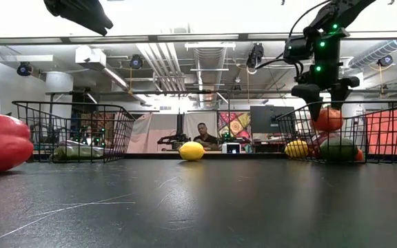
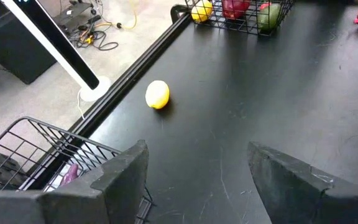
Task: Sort produce into baskets
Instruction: Put the red tomato into the right wire basket
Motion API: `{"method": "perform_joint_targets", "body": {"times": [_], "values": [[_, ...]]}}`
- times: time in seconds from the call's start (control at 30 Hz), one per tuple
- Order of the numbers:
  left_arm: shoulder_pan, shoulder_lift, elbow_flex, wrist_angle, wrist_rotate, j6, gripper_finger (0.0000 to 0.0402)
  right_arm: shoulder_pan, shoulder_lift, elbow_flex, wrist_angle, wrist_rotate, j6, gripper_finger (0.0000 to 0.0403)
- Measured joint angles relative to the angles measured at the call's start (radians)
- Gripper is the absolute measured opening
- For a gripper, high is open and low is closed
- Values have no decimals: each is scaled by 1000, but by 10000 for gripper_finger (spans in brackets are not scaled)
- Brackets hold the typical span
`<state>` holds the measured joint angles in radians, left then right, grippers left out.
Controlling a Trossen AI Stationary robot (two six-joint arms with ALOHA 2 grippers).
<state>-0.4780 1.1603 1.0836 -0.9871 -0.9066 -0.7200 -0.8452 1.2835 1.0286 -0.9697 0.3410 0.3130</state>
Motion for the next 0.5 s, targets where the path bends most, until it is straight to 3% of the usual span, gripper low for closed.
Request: {"method": "perform_joint_targets", "body": {"times": [0.5], "values": [[0,0,0,8,0,0,256,-26,1,-5,11,-1,8,368]]}}
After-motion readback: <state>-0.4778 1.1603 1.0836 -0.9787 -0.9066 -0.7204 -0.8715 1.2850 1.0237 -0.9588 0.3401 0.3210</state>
